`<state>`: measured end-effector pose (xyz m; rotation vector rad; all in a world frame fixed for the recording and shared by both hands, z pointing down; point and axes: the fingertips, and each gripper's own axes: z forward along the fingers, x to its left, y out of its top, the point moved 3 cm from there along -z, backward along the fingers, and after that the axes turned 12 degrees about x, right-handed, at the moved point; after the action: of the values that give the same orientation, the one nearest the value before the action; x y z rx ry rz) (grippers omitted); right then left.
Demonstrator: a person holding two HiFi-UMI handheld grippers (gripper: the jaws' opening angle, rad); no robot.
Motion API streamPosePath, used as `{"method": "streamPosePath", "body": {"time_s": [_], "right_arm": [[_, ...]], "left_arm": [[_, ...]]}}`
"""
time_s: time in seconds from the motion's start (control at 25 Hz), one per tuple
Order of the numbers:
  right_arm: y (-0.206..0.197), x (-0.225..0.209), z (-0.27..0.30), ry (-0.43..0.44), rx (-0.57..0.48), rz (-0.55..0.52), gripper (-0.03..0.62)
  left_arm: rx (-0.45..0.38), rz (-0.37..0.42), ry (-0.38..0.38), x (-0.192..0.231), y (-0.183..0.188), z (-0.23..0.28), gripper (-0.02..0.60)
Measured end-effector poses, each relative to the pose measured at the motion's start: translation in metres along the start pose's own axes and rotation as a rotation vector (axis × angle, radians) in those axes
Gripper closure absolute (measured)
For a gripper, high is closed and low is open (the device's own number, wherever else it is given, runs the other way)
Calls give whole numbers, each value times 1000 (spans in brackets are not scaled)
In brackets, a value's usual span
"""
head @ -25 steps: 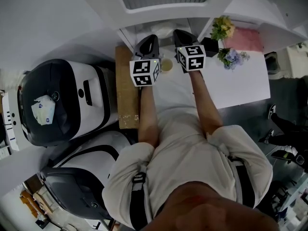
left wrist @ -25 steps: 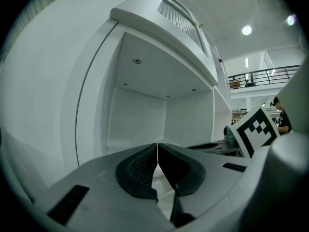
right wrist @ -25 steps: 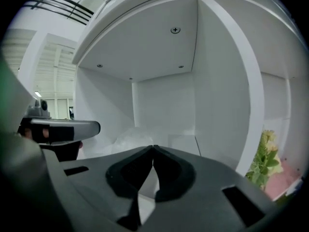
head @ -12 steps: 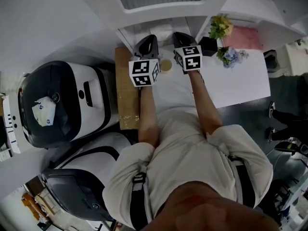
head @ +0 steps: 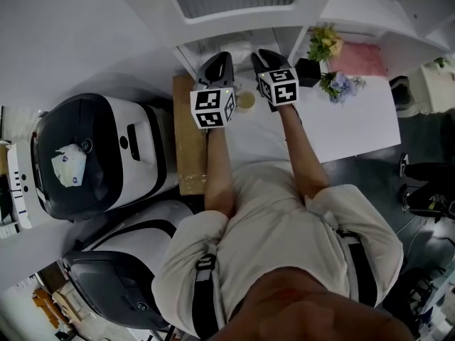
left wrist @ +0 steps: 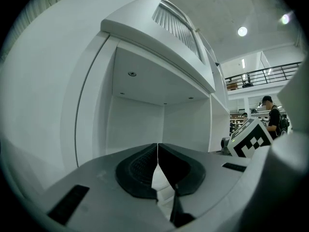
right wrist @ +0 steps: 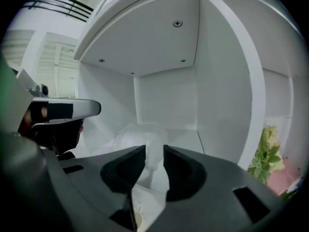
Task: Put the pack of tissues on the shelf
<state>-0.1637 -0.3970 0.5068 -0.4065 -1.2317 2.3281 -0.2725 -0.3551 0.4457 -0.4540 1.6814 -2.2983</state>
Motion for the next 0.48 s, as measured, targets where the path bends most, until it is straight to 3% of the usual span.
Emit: {"method": "streamPosePath", "body": {"time_s": [0.04, 0.12, 0.48], "right_arm": [[-1, 1, 0, 10, 3, 5, 417], [-2, 3, 0, 24, 7, 9, 375], [1, 10, -16, 61, -19, -13, 355]], "left_arm": [[-2, 2, 0, 0, 1, -1, 569], [-2, 5, 1, 0, 1, -3, 569], [-21, 27, -3, -12, 8, -13, 569]]}}
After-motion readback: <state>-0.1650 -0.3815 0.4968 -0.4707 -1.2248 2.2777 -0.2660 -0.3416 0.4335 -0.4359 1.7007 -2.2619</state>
